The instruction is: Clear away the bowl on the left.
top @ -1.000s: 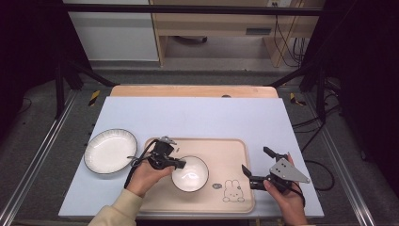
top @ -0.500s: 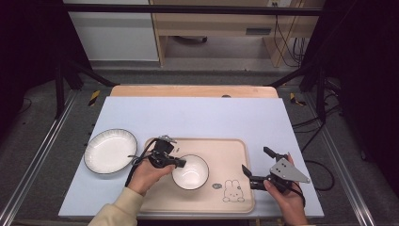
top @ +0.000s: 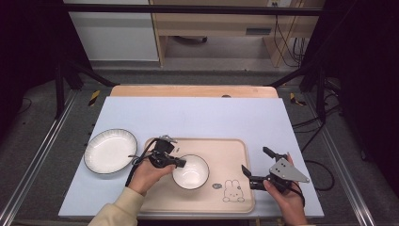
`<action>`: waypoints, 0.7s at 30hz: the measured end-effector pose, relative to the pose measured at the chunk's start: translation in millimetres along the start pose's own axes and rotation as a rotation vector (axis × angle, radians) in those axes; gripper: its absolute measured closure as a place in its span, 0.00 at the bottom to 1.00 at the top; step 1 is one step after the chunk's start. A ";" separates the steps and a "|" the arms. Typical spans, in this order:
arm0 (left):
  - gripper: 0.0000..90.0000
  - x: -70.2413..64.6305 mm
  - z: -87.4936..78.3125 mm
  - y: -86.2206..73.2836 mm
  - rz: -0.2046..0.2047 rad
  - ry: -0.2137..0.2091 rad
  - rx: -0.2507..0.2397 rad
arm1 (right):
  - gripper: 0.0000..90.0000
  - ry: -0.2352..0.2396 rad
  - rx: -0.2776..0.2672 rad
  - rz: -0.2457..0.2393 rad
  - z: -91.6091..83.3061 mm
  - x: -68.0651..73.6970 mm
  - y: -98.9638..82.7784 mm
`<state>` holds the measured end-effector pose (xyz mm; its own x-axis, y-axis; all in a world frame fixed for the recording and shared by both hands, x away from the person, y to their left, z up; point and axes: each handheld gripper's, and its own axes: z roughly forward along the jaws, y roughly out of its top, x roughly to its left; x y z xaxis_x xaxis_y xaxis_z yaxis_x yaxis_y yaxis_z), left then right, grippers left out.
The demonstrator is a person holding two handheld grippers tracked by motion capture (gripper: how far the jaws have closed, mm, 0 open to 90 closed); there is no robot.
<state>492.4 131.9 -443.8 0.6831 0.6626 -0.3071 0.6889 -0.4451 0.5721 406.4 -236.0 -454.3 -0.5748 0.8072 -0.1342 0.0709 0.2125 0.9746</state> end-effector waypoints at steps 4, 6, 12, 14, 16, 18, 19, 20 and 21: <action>0.91 0.3 -0.5 0.0 0.011 0.005 0.006 | 0.04 0.003 0.003 -0.003 0.3 0.5 0.0; 0.91 0.2 -0.7 0.2 0.012 0.005 0.007 | 0.04 0.004 0.003 -0.003 0.5 0.5 -0.1; 0.91 -1.3 -0.4 0.1 0.010 0.009 -0.002 | 0.04 0.005 0.004 -0.002 0.7 0.7 -0.3; 0.91 -1.4 -1.5 0.2 0.025 0.009 -0.001 | 0.04 0.007 0.006 -0.003 1.0 0.9 -0.5; 0.91 -1.4 -1.3 -0.1 0.027 0.010 -0.004 | 0.04 0.008 0.009 -0.002 1.2 1.3 -0.7; 0.90 -1.6 -0.6 -0.6 0.023 0.014 -0.011 | 0.04 0.009 0.009 -0.004 1.5 1.5 -0.7; 0.90 -0.9 -1.1 -0.6 0.031 0.013 -0.007 | 0.04 0.009 0.010 -0.004 1.5 1.5 -0.7; 0.90 -1.5 -1.0 -0.7 0.024 0.012 -0.015 | 0.04 0.009 0.010 -0.004 1.4 1.5 -0.7; 0.90 -1.5 -1.4 -0.7 0.025 0.011 -0.014 | 0.04 0.009 0.010 -0.004 1.3 1.4 -0.7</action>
<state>490.5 132.0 -442.7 0.6973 0.6581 -0.2838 0.6679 -0.4531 0.5904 406.6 -234.3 -455.4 -0.5825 0.8014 -0.1360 0.0773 0.2211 0.9722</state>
